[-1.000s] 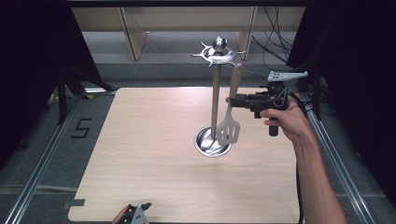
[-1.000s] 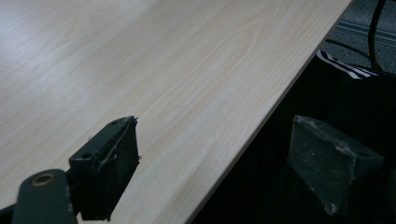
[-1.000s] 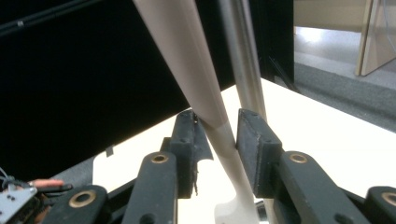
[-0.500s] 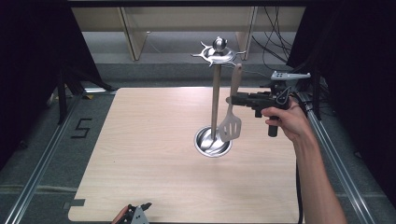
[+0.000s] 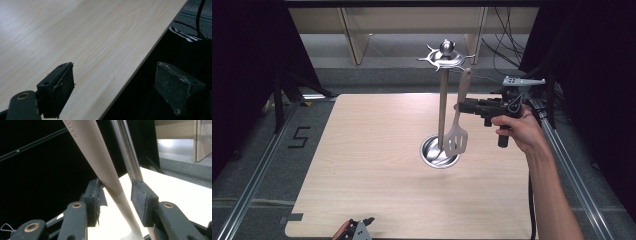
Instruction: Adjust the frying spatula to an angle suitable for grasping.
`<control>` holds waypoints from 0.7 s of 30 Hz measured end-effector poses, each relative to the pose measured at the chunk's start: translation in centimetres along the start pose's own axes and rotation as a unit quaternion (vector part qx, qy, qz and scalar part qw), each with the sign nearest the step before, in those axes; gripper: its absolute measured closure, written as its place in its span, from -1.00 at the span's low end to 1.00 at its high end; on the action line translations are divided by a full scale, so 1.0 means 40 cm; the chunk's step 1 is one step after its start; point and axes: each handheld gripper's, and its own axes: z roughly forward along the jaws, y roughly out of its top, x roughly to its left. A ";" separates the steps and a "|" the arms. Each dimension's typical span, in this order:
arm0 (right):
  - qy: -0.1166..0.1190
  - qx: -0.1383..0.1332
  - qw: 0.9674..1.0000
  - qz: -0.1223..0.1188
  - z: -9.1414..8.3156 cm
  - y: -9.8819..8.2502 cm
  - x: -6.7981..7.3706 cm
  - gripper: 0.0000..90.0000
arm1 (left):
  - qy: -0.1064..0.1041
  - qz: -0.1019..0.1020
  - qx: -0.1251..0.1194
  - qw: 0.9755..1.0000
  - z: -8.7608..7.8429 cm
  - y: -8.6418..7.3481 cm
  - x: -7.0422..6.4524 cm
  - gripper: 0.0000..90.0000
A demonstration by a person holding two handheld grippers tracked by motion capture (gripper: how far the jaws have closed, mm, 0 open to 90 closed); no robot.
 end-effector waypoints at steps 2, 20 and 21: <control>-0.001 -0.005 1.000 -0.002 -0.001 0.001 0.002 0.33 | -0.010 -0.005 0.003 1.000 -0.002 0.001 0.000 -0.66; -0.039 -0.008 0.999 0.004 -0.032 -0.004 0.019 -0.25 | -0.005 -0.010 -0.004 1.000 0.001 0.001 -0.005 -0.66; -0.041 -0.010 0.999 0.003 -0.035 -0.007 0.021 -0.26 | -0.005 -0.010 -0.004 1.000 0.001 0.001 -0.005 -0.66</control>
